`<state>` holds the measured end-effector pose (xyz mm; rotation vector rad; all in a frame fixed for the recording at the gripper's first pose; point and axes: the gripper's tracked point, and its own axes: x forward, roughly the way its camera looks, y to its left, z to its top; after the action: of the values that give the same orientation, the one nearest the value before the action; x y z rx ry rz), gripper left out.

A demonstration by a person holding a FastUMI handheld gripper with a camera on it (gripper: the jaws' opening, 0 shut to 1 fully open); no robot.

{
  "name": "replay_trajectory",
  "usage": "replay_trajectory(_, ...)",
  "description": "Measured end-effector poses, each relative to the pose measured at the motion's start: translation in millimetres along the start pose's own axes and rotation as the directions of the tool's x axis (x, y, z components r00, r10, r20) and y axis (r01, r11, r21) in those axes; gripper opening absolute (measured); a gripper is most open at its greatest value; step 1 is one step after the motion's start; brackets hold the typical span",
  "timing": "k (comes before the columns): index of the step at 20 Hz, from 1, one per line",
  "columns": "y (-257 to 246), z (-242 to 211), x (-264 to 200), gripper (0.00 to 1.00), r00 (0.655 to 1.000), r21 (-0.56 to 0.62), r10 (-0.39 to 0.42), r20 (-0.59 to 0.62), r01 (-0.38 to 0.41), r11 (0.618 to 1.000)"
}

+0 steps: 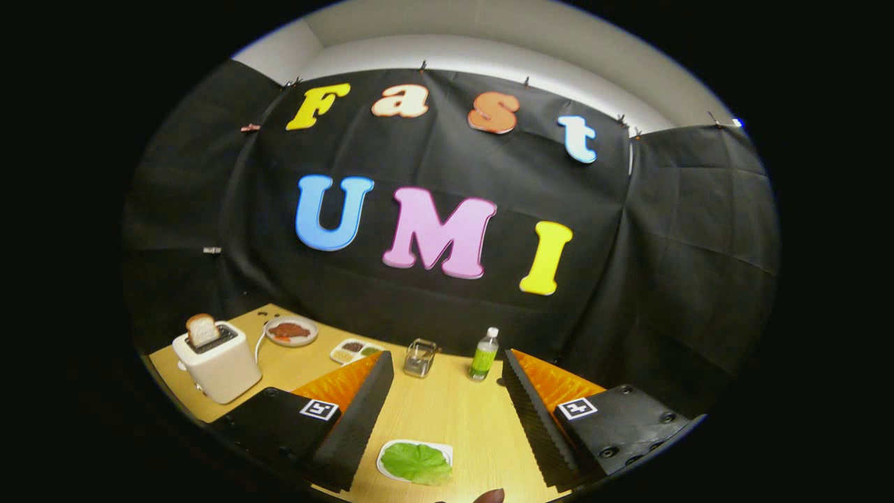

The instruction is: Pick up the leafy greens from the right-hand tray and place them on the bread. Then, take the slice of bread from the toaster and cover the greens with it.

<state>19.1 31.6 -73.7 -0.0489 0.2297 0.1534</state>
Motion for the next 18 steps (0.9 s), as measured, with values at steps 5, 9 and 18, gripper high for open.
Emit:
replay_trajectory(5, 18.8, -99.3, 27.6, 0.98, 0.948, -0.033, 0.132, -0.290, -0.148, 0.989)
replay_trajectory(9, 25.5, -186.0, 36.0, 0.98, 0.853, 0.002, 0.188, -0.487, -0.214, 0.977)
replay_trajectory(18, 42.5, -310.8, 71.2, 0.93, 0.649, 0.073, 0.235, -0.723, -0.266, 0.961)
